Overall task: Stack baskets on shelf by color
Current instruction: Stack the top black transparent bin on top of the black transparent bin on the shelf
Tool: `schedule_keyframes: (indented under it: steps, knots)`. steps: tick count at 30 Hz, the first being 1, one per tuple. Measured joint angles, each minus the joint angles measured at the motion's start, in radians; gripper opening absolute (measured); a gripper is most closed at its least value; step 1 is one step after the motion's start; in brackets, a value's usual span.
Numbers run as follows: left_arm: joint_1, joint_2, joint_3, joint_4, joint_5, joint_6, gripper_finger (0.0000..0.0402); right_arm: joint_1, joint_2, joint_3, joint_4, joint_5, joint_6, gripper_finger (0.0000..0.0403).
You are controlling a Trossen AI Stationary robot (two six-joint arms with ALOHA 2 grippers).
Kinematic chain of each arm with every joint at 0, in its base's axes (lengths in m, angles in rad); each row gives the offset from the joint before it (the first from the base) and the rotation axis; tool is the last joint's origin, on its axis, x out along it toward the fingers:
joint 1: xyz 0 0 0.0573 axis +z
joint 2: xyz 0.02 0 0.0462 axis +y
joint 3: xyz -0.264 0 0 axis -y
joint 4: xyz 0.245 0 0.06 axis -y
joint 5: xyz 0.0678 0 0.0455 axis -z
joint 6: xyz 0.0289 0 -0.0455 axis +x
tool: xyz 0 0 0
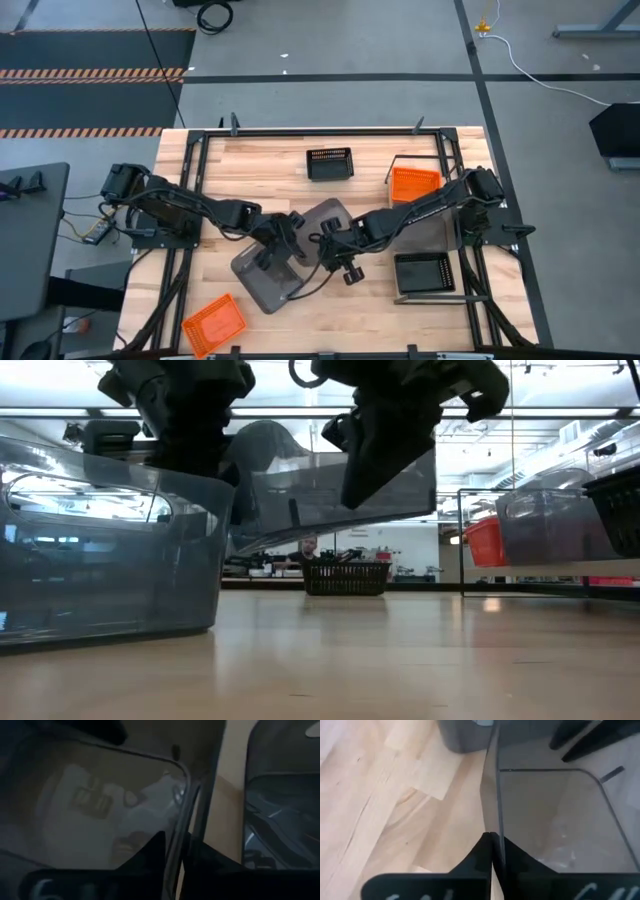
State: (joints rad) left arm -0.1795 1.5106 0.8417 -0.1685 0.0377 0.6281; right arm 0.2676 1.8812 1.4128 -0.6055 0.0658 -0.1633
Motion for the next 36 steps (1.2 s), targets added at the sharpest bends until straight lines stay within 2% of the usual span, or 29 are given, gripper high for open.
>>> schedule_keyframes:
  steps: [7, 10, 13, 19, 24, 30, 33, 36]
  knots:
    - [0.002, -0.023, 0.002, 0.023, -0.031, -0.081, 0.013, -0.01, -0.001, -0.001, -0.06, 0.024, -0.001, 0.0025]
    - [0.001, -0.048, 0.002, 0.021, -0.031, -0.119, 0.0153, -0.022, -0.001, -0.001, -0.074, 0.025, -0.002, 0.0012]
    - [0.001, -0.096, 0.002, 0.018, -0.041, -0.176, 0.0167, -0.031, -0.004, 0.005, -0.109, 0.072, 0.007, 0.0009]
    - [0.001, -0.209, 0.001, 0.018, -0.045, -0.272, 0.0177, -0.048, -0.024, 0.084, -0.242, 0.15, 0.034, 0.0026]
    - [0.001, -0.278, 0.001, 0.016, -0.046, -0.286, 0.0176, -0.054, -0.043, 0.184, -0.408, 0.15, 0.106, 0.0011]
    - [0.004, -0.305, 0.001, 0.015, -0.15, -0.33, 0.0173, -0.054, -0.08, 0.287, -0.614, 0.137, 0.206, 0.0019]
    - [0.004, -0.305, 0.001, 0.014, -0.197, -0.349, 0.0175, -0.056, -0.131, 0.295, -0.662, 0.118, 0.242, 0.0025]
    - [0.006, -0.305, 0.001, 0.012, -0.203, -0.36, 0.0176, -0.06, -0.183, 0.295, -0.717, 0.112, 0.302, 0.0019]
